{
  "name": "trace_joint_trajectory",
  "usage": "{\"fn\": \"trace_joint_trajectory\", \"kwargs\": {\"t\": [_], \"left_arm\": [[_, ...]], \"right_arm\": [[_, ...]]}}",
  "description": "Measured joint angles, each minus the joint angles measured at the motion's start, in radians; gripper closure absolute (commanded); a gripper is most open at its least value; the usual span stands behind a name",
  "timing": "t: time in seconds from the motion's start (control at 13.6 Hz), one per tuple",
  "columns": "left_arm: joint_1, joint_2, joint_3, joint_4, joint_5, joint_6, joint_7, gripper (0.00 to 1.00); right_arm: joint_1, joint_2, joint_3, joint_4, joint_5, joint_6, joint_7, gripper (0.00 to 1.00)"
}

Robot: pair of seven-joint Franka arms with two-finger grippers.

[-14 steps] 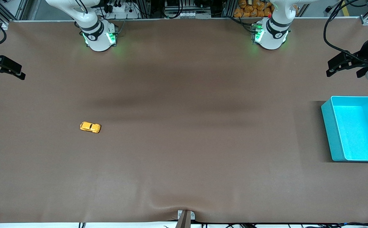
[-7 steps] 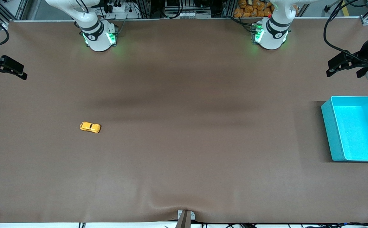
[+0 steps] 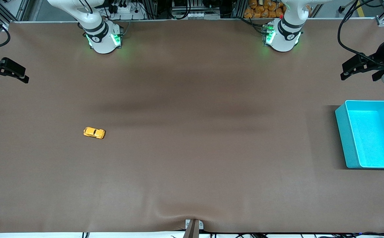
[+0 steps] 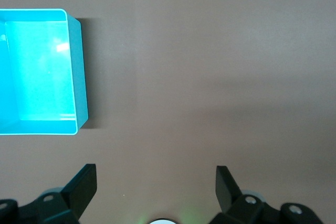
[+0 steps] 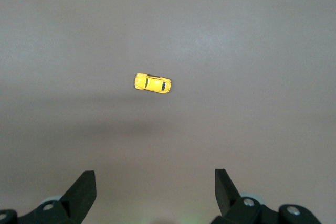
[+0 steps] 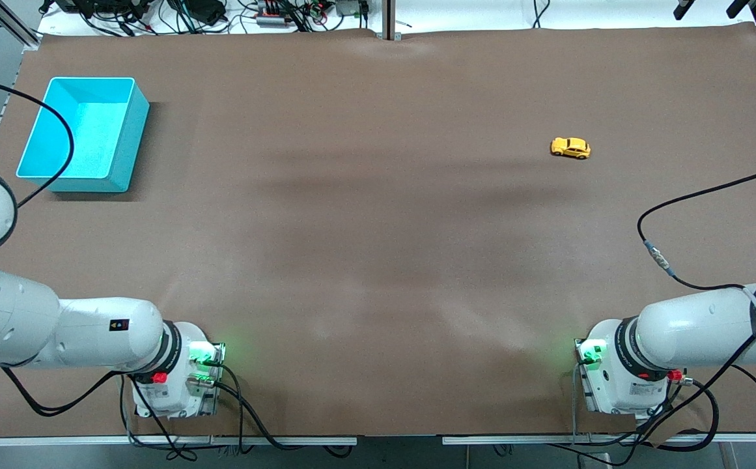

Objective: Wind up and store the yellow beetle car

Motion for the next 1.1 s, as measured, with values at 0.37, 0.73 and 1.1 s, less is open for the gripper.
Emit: {"fn": "trace_joint_trajectory", "kwargs": {"t": [0.37, 0.73, 1.1], "left_arm": [[0.001, 0.000, 0.002, 0.013, 0.012, 0.000, -0.001, 0.00], [0.010, 0.000, 0.002, 0.014, 0.012, 0.000, 0.000, 0.00], [0.010, 0.001, -0.002, 0.014, 0.012, 0.000, 0.000, 0.00]], "right_arm": [[0.000, 0.000, 0.000, 0.000, 0.000, 0.000, 0.000, 0.00], [-0.002, 0.000, -0.002, 0.000, 0.000, 0.000, -0.001, 0.00], [-0.002, 0.000, -0.003, 0.000, 0.000, 0.000, -0.001, 0.00]]}}
